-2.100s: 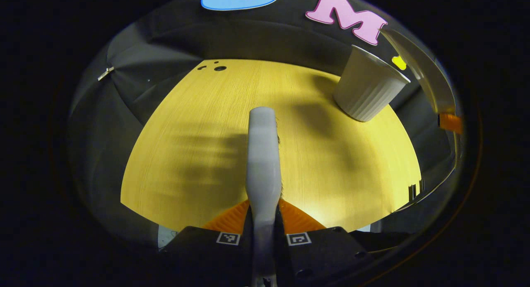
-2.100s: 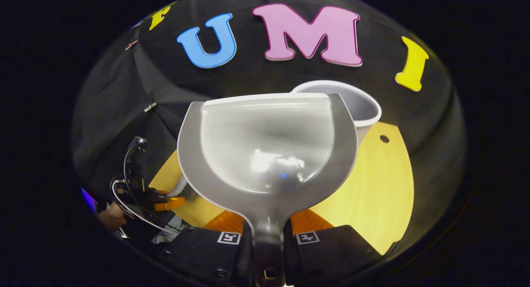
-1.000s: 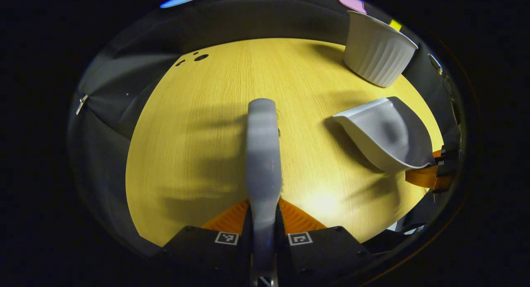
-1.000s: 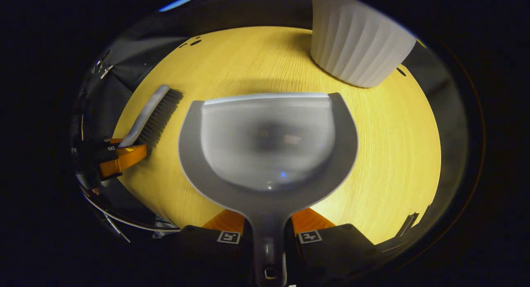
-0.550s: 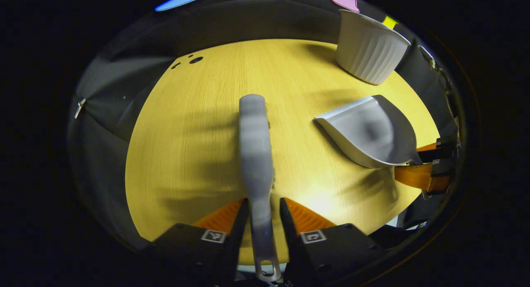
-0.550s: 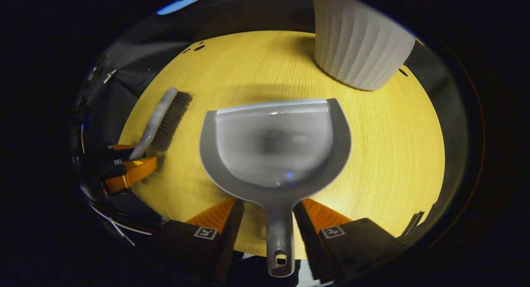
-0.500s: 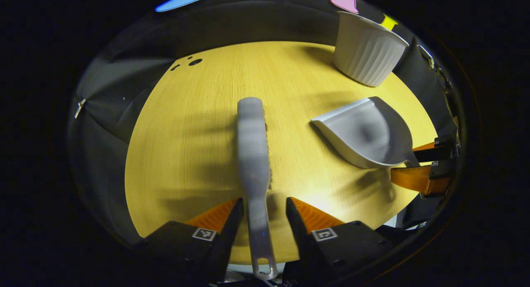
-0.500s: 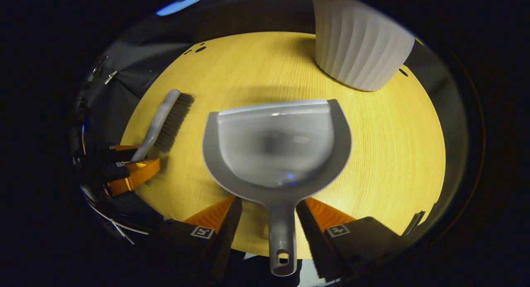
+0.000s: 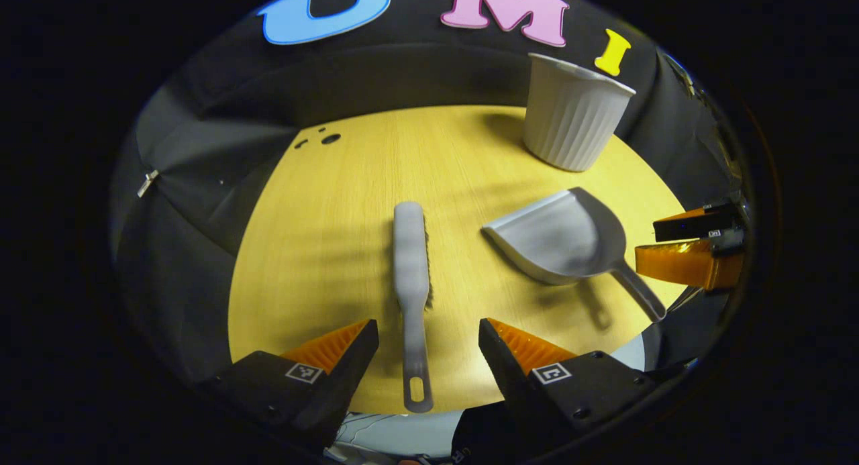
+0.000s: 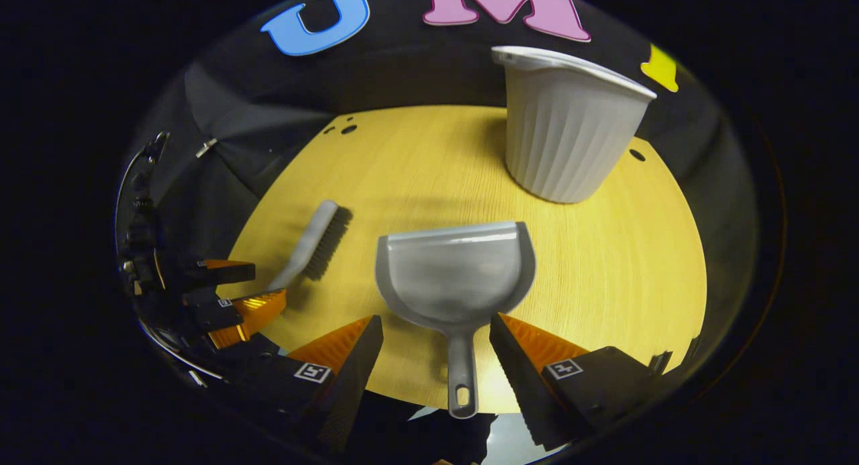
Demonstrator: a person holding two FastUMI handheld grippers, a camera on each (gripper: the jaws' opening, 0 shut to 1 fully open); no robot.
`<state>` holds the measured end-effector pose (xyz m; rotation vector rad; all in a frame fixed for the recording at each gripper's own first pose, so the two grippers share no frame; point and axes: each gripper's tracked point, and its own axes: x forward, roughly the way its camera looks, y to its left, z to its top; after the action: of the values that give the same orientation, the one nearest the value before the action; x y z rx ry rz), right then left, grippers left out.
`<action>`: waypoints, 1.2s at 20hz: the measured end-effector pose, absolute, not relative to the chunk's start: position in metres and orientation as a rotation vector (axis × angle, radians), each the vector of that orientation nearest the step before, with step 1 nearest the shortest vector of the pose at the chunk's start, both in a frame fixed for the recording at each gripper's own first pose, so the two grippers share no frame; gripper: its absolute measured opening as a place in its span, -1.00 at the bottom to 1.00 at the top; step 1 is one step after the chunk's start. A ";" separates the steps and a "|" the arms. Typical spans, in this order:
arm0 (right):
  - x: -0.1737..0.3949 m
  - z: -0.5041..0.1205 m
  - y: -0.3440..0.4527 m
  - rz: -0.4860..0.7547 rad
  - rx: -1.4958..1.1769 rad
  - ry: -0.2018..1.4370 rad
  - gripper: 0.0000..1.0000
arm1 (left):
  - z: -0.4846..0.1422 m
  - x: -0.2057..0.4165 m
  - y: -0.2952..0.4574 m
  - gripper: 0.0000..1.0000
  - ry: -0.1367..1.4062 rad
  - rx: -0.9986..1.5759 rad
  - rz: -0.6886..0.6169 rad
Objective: Pick up the small broom and dustpan from the desktop, sweep the trash into the dustpan with the broom, and then empty the trash into the garbage bin.
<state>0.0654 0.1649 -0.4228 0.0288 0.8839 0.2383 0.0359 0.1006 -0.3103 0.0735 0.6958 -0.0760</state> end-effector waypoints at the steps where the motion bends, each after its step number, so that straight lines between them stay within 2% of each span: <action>1: 0.068 -0.408 0.167 0.239 0.042 0.842 0.99 | -0.296 0.036 0.098 0.94 0.651 0.060 -0.079; 7: 0.086 -0.325 0.172 0.240 0.027 0.527 0.98 | -0.196 0.040 0.098 0.94 0.341 -0.020 -0.030; 15: 0.092 -0.244 0.149 0.124 -0.032 0.233 0.97 | -0.095 0.027 0.107 0.93 0.004 -0.017 0.020; 24: 0.090 -0.179 0.142 0.060 -0.060 0.027 0.94 | -0.033 0.010 0.070 0.93 -0.168 0.104 -0.054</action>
<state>0.0898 0.1417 -0.1789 -0.0596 0.0272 0.0597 0.0102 0.0697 -0.0333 0.1041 -0.1681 -0.0543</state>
